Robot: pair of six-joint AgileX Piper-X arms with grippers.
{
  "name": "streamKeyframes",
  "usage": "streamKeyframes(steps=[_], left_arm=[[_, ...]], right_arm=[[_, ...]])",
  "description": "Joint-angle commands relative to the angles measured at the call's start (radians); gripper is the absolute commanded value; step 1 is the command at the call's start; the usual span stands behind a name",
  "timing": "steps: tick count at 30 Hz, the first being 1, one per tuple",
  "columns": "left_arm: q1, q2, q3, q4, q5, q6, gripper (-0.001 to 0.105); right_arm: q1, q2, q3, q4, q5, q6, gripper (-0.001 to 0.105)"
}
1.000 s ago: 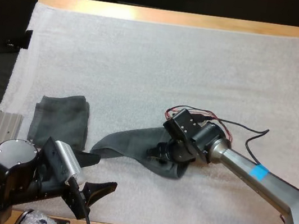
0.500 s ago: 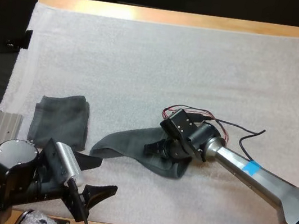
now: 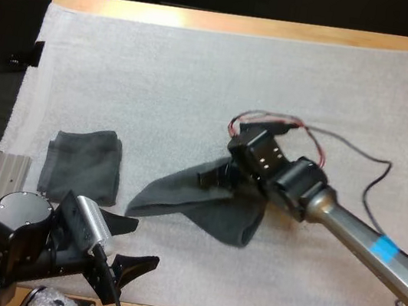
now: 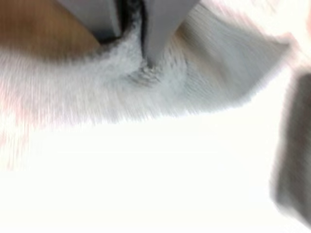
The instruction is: Pick towel from pile, fold and stack
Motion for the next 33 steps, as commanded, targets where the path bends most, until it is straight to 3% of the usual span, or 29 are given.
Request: streamKeyframes(steps=[1, 10, 15, 20, 26, 29, 33], left_arm=[[-0.003, -0.003, -0.004, -0.004, 0.008, -0.009, 0.069], [-0.003, -0.003, -0.004, -0.004, 0.008, -0.009, 0.069], [-0.003, -0.003, -0.004, -0.004, 0.008, -0.009, 0.069], [-0.003, -0.003, -0.004, -0.004, 0.008, -0.009, 0.069], [-0.003, -0.003, -0.004, -0.004, 0.008, -0.002, 0.069], [-0.003, -0.003, -0.004, -0.006, 0.008, 0.000, 0.069], [-0.003, -0.003, -0.004, -0.006, 0.008, 0.011, 0.069]], right_arm=[[-0.004, -0.034, -0.037, -0.007, 0.027, -0.027, 0.000], [-0.054, -0.087, -0.243, -0.007, 0.035, -0.045, 0.000], [-0.059, -0.087, -0.275, 0.000, 0.032, -0.045, 0.000], [-0.058, -0.087, -0.274, 0.098, 0.032, -0.045, 0.000], [-0.037, -0.087, -0.258, 0.335, -0.020, -0.045, 0.000], [-0.028, -0.087, -0.199, 0.391, -0.030, -0.045, 0.000], [-0.018, -0.087, -0.067, 0.375, -0.164, -0.045, 0.000]])
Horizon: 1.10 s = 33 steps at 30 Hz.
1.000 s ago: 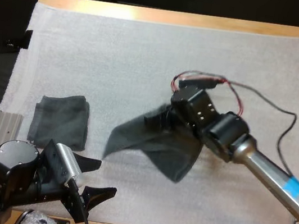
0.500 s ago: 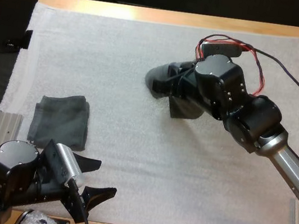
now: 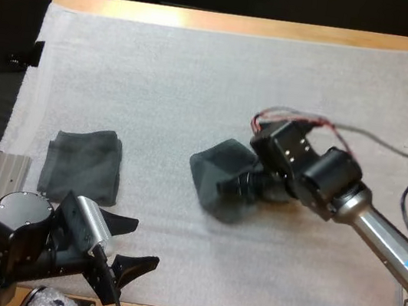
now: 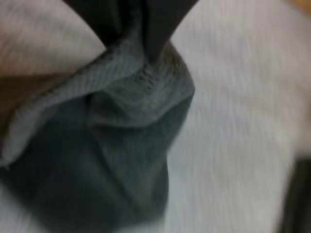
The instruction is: Pick towel from pile, fold and stack
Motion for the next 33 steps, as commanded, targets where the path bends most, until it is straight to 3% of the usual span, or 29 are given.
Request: streamKeyframes(steps=[1, 13, 17, 21, 24, 26, 29, 31, 33], left_arm=[[-0.003, -0.003, -0.004, -0.008, 0.008, 0.006, 0.069], [-0.003, -0.003, -0.004, -0.008, 0.008, 0.005, 0.069], [-0.003, -0.003, -0.004, -0.008, 0.008, 0.005, 0.069], [-0.003, -0.003, -0.004, -0.008, 0.008, 0.005, 0.069], [-0.003, -0.003, -0.004, -0.008, 0.008, 0.005, 0.069], [-0.003, -0.003, -0.004, -0.008, 0.008, 0.005, 0.069], [-0.003, -0.003, -0.004, -0.008, 0.008, 0.005, 0.069], [-0.003, -0.003, -0.004, -0.008, 0.008, 0.005, 0.069], [-0.003, -0.003, -0.004, -0.008, 0.008, 0.005, 0.069]], right_arm=[[0.010, -0.009, 0.028, -0.007, -0.057, -0.012, 0.000], [0.146, 0.000, 0.266, -0.224, -0.207, 0.082, 0.000], [0.174, 0.011, 0.283, -0.354, -0.224, 0.114, 0.000], [0.175, 0.027, 0.282, -0.513, -0.225, 0.220, 0.000], [0.175, 0.034, 0.282, -0.606, -0.292, 0.261, 0.002], [0.175, 0.034, 0.282, -0.624, -0.314, 0.262, 0.007], [0.175, 0.034, 0.280, -0.619, -0.317, 0.262, 0.028], [0.175, 0.034, 0.280, -0.617, -0.315, 0.259, 0.056], [0.175, 0.034, 0.280, -0.620, -0.312, 0.257, 0.075]])
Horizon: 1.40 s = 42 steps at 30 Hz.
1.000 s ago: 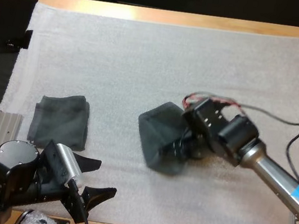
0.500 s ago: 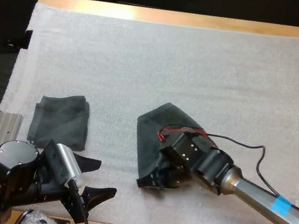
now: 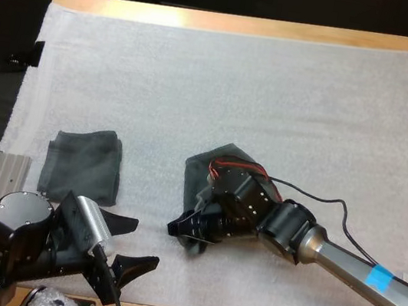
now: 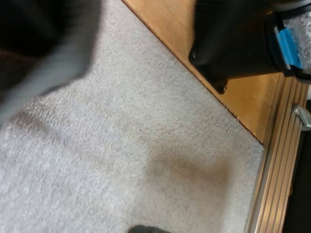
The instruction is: Pick towel from pile, fold and stack
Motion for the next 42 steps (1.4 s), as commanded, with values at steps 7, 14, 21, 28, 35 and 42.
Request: streamKeyframes(steps=[7, 14, 21, 28, 35, 42], left_arm=[[-0.003, -0.003, -0.004, -0.001, 0.008, 0.005, 0.069], [-0.003, -0.003, -0.004, 0.003, 0.008, 0.005, 0.069], [-0.003, -0.003, -0.004, -0.001, 0.008, 0.005, 0.069], [-0.003, -0.003, -0.004, 0.001, 0.008, 0.003, 0.069], [-0.003, -0.003, -0.004, 0.001, 0.008, 0.003, 0.069], [-0.003, -0.003, -0.004, 0.001, 0.008, 0.003, 0.069]], right_arm=[[-0.018, -0.006, -0.007, 0.003, 0.152, -0.012, 0.078], [-0.042, -0.005, -0.007, 0.031, 0.048, -0.010, 0.078], [-0.042, -0.005, -0.007, 0.060, 0.161, 0.002, 0.078], [-0.101, 0.009, -0.007, 0.114, 0.398, 0.048, 0.078], [-0.097, 0.051, -0.007, 0.108, 0.348, 0.048, 0.078], [-0.089, 0.127, -0.007, 0.107, 0.376, 0.048, 0.078]])
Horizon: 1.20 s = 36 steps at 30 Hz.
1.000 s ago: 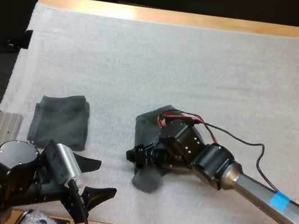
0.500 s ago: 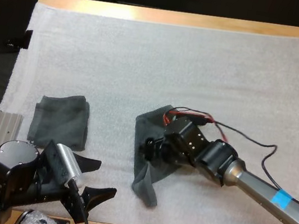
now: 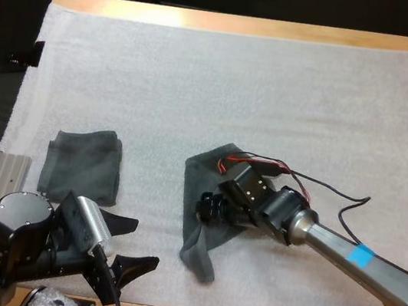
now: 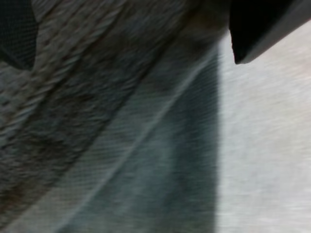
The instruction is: Pick towel from pile, fold and stack
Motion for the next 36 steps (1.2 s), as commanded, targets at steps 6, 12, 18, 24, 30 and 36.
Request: streamKeyframes(steps=[6, 12, 18, 24, 30, 36], left_arm=[[-0.003, -0.003, -0.004, 0.002, 0.008, 0.003, 0.069], [-0.003, -0.003, -0.004, 0.007, 0.008, 0.003, 0.069], [-0.003, -0.003, -0.004, 0.007, 0.008, 0.003, 0.069], [-0.003, -0.003, -0.004, 0.007, 0.008, 0.003, 0.069], [-0.003, -0.003, -0.004, 0.007, 0.008, 0.003, 0.069], [-0.003, -0.003, -0.004, 0.005, 0.008, 0.005, 0.069]], right_arm=[[-0.001, 0.039, -0.015, -0.008, 0.068, 0.005, 0.078], [-0.001, 0.087, -0.046, 0.003, 0.076, 0.005, 0.069], [-0.001, 0.130, -0.046, 0.054, 0.078, 0.020, 0.042], [-0.001, 0.133, -0.046, 0.120, 0.146, 0.021, 0.012], [-0.001, 0.081, -0.046, 0.179, 0.209, -0.043, 0.001], [-0.001, -0.041, -0.046, 0.170, 0.236, -0.110, 0.001]])
